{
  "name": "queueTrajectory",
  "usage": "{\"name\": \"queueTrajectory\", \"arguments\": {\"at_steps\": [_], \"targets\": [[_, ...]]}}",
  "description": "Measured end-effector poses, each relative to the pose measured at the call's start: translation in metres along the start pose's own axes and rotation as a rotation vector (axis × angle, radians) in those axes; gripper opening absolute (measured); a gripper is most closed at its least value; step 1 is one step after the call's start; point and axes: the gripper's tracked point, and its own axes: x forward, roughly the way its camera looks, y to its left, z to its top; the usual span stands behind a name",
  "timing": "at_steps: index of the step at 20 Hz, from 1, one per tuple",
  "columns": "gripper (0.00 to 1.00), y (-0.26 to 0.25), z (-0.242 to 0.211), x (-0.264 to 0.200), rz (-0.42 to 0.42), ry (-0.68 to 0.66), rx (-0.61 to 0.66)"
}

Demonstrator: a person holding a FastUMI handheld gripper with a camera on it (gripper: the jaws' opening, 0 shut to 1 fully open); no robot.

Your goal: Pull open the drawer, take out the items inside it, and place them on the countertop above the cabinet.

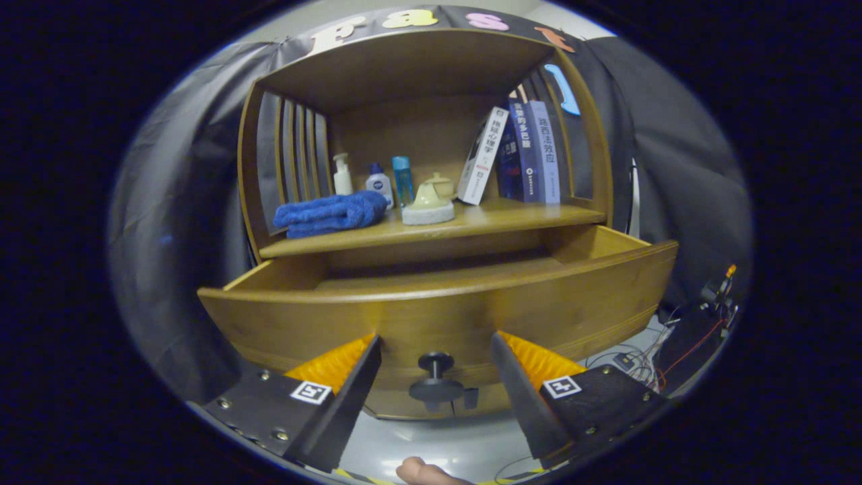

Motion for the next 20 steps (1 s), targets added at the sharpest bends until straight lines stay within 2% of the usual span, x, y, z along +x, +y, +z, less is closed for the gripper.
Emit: {"name": "queueTrajectory", "arguments": {"at_steps": [5,20], "targets": [[0.99,0.005,-0.005,0.018,-0.017,-0.022,-0.030],[0.99,0.009,0.001,0.057,-0.005,-0.004,0.054]]}}
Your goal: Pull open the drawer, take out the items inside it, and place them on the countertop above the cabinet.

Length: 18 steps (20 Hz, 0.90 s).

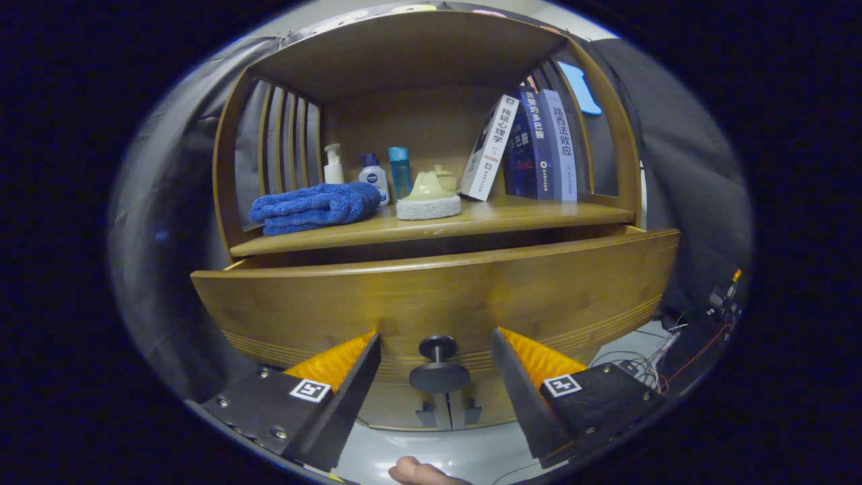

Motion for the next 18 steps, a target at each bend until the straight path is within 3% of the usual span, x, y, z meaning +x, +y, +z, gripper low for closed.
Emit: {"name": "queueTrajectory", "arguments": {"at_steps": [8,18], "targets": [[0.99,0.010,-0.001,0.041,0.032,0.017,0.165],[0.99,0.012,0.003,0.055,0.016,-0.011,0.041]]}}
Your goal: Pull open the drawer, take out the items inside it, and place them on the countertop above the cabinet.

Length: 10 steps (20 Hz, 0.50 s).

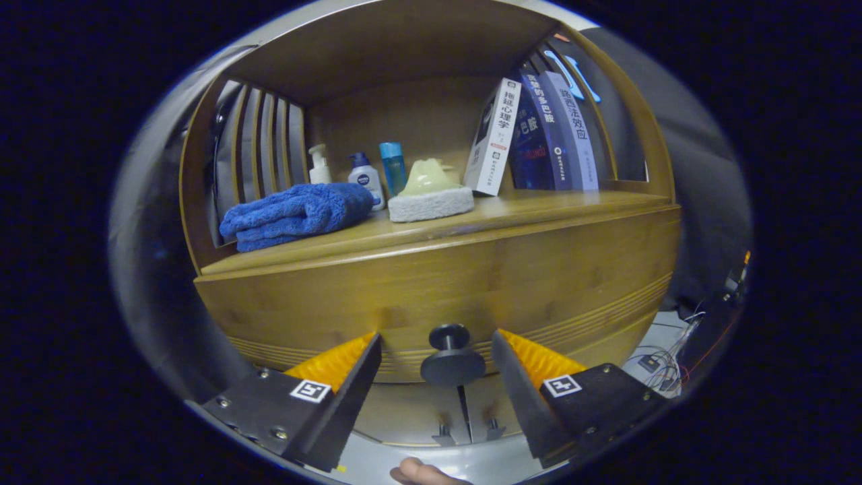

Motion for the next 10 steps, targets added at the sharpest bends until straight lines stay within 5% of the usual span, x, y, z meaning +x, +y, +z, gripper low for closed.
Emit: {"name": "queueTrajectory", "arguments": {"at_steps": [10], "targets": [[0.99,-0.029,-0.024,-0.008,-0.092,0.056,-0.050]]}}
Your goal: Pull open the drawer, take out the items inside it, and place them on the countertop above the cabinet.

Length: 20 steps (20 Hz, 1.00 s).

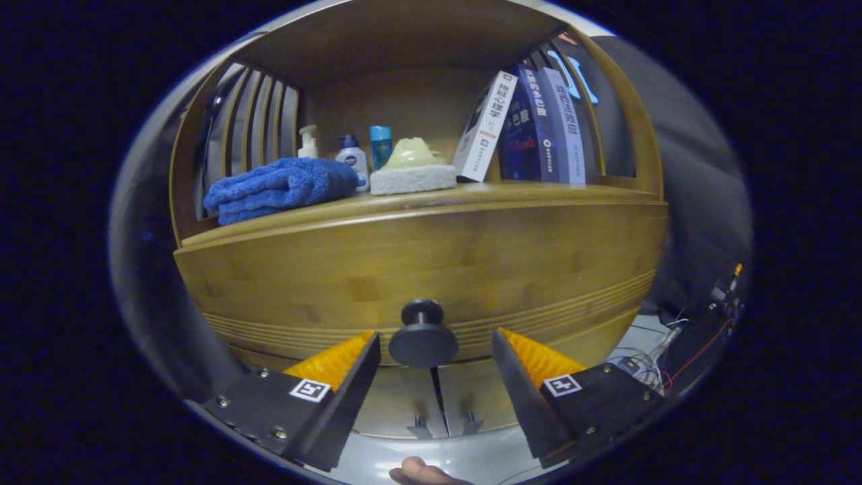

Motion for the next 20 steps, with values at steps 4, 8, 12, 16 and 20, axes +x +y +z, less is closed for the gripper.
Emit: {"name": "queueTrajectory", "arguments": {"at_steps": [4,8,12,16,20], "targets": [[0.99,-0.010,-0.010,-0.035,-0.033,-0.007,-0.021],[0.99,-0.011,-0.006,-0.082,-0.022,-0.021,-0.069],[0.99,-0.017,0.018,-0.128,-0.032,-0.077,-0.072],[0.99,-0.006,0.041,-0.167,-0.011,-0.130,-0.067],[0.99,0.002,0.075,-0.192,-0.019,-0.165,-0.105]]}}
